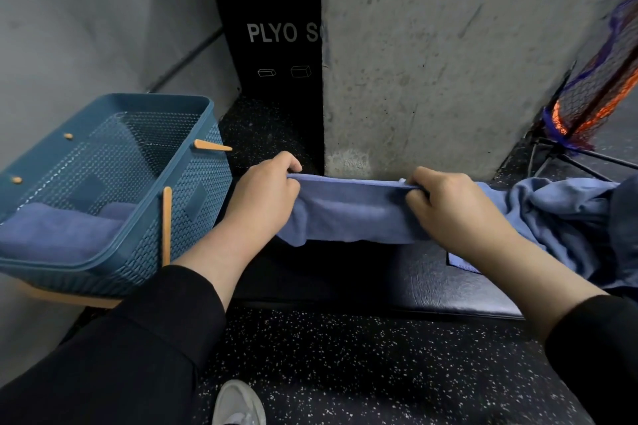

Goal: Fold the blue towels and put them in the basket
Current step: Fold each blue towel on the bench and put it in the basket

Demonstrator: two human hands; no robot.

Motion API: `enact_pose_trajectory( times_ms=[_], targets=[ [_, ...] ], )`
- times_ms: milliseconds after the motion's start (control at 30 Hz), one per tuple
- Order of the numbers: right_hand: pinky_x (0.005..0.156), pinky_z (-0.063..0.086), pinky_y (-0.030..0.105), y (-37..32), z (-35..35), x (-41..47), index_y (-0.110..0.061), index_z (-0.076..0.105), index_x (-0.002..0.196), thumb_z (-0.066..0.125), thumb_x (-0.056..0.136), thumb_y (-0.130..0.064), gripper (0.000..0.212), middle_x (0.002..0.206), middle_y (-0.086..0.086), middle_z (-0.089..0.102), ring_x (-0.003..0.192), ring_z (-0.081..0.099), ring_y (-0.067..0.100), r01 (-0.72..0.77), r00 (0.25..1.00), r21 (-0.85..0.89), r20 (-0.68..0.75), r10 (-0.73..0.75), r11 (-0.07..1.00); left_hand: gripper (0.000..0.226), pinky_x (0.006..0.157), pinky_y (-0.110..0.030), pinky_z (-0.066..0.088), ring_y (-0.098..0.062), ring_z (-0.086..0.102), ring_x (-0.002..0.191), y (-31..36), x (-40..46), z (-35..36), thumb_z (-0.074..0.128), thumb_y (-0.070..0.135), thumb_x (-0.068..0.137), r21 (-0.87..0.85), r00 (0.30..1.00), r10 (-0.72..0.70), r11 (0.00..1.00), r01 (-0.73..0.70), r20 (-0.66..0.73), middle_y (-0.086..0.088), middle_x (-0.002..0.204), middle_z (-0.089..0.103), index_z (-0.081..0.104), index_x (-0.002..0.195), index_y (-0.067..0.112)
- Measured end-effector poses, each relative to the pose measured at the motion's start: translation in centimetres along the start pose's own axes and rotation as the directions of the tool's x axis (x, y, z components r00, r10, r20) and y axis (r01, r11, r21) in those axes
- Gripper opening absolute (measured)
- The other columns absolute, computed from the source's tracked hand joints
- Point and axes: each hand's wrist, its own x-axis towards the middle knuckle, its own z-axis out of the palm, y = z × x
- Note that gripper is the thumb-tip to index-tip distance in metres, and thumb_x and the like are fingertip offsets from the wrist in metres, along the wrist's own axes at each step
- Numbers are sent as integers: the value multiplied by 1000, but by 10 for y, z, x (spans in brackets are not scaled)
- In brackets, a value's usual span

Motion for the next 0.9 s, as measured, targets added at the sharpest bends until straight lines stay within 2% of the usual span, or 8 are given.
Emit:
enact_pose_trajectory(
  times_ms=[100,233,333,433,533,667,767,900],
  targets=[
    [59,35,39,10,-2,4,-5,48,79,44,92,-14,16,63,7,49,68,44,35,-129,990,-20,56,130,991,22,57,-30,40,-13,57,76,-7,2,2,47,11,92,-92,996,-81,993,77,-37,6,86,65,62,91,27],
    [71,49,43,26,-7,13,-8,58,92,38,93,-15,21,78,15,62,79,56,38,-248,967,-51,45,251,967,14,56,-29,42,-11,59,72,-16,8,6,54,19,96,-155,991,-126,981,118,-42,7,79,64,63,89,27],
    [62,55,39,31,-7,21,-3,55,78,36,95,-6,25,67,11,51,62,54,28,-362,930,321,63,362,875,14,57,-32,46,-18,61,73,-21,16,7,54,27,99,-152,983,-172,975,160,-70,2,79,64,62,87,24],
    [71,62,43,29,-4,27,-8,65,84,41,96,0,28,78,10,51,77,52,20,-413,893,713,192,408,567,19,61,-43,62,-26,67,79,-14,22,14,48,27,104,-423,947,-322,855,301,23,-8,94,65,58,90,17],
    [75,54,31,29,-11,38,-18,66,88,46,93,-2,26,78,-1,60,78,53,10,-219,928,629,-103,359,746,20,76,-47,63,-28,68,95,4,32,8,48,31,101,-746,946,-324,627,222,9,-12,99,64,59,86,22],
    [77,42,16,16,-39,32,-14,67,104,43,93,-6,27,92,-6,65,85,55,2,88,871,484,-462,169,871,16,89,-47,59,-16,67,94,21,37,-18,53,42,94,-739,920,-221,666,-100,-323,4,90,68,62,82,38],
    [70,38,9,17,-44,14,-15,66,103,44,95,-5,25,87,-5,62,79,52,3,96,887,424,-447,115,901,12,79,-31,54,-7,62,82,16,26,-24,60,26,93,-619,927,-82,765,-178,-367,12,85,67,63,91,36],
    [63,37,14,32,-45,-15,-19,63,94,49,97,-8,18,76,3,62,71,52,14,37,944,367,-318,88,929,30,84,-40,52,-14,65,93,-10,3,-21,60,12,89,-476,972,-16,874,-100,-233,9,100,70,61,104,39]
  ],
)
